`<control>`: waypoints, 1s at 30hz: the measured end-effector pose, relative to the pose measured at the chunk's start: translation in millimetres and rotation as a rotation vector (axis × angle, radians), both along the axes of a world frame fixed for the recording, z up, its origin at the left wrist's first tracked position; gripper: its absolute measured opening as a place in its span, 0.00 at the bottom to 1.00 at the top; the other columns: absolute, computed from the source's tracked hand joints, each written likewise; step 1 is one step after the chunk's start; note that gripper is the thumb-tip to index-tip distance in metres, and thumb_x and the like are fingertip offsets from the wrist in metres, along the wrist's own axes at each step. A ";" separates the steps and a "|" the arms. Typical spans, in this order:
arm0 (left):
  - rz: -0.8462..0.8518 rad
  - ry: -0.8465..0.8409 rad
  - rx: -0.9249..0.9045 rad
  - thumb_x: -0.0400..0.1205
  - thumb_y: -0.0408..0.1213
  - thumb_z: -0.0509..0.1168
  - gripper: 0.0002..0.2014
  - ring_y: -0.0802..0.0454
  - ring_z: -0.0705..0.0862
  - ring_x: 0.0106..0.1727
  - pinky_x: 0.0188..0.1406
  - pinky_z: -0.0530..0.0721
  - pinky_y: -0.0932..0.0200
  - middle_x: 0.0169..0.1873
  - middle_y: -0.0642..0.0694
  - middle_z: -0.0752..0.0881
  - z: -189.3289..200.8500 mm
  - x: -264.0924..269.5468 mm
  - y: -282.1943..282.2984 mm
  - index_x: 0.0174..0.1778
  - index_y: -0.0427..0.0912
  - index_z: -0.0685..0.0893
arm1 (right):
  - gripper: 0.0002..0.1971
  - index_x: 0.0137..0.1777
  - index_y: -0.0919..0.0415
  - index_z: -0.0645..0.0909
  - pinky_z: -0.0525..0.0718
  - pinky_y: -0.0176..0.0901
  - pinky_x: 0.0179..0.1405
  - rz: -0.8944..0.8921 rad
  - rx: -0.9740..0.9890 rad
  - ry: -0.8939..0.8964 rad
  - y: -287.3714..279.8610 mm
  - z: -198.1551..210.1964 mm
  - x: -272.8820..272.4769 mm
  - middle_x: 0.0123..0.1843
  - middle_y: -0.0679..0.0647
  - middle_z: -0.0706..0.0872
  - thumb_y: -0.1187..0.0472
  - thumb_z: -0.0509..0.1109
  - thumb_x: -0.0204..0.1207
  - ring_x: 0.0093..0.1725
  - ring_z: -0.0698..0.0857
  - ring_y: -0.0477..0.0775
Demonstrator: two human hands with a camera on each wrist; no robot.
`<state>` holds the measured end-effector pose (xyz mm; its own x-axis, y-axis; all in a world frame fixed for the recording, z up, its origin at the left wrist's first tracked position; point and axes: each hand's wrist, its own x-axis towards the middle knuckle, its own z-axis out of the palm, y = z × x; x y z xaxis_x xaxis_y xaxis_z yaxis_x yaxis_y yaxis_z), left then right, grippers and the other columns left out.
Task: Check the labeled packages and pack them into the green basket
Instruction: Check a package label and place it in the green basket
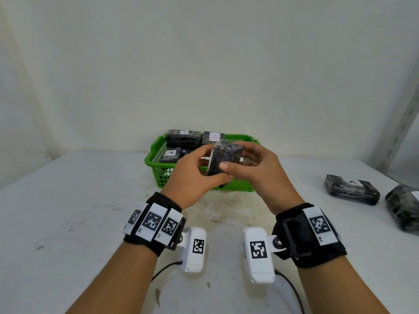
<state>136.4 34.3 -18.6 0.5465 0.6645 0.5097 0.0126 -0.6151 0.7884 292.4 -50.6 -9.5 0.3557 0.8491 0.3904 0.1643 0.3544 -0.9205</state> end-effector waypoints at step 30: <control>0.050 -0.024 0.103 0.60 0.43 0.87 0.28 0.60 0.89 0.53 0.57 0.89 0.53 0.50 0.57 0.90 3.8 -2.3 -6.9 0.55 0.55 0.84 | 0.08 0.57 0.67 0.92 0.92 0.51 0.54 0.192 -0.175 0.207 -4.8 4.4 -6.3 0.57 0.66 0.94 0.65 0.74 0.81 0.53 0.92 0.56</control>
<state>134.1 27.4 -14.8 0.5009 0.6340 0.5892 0.0275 -0.6920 0.7214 286.1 -55.4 -5.1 0.2395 0.9562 0.1683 -0.0873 0.1939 -0.9771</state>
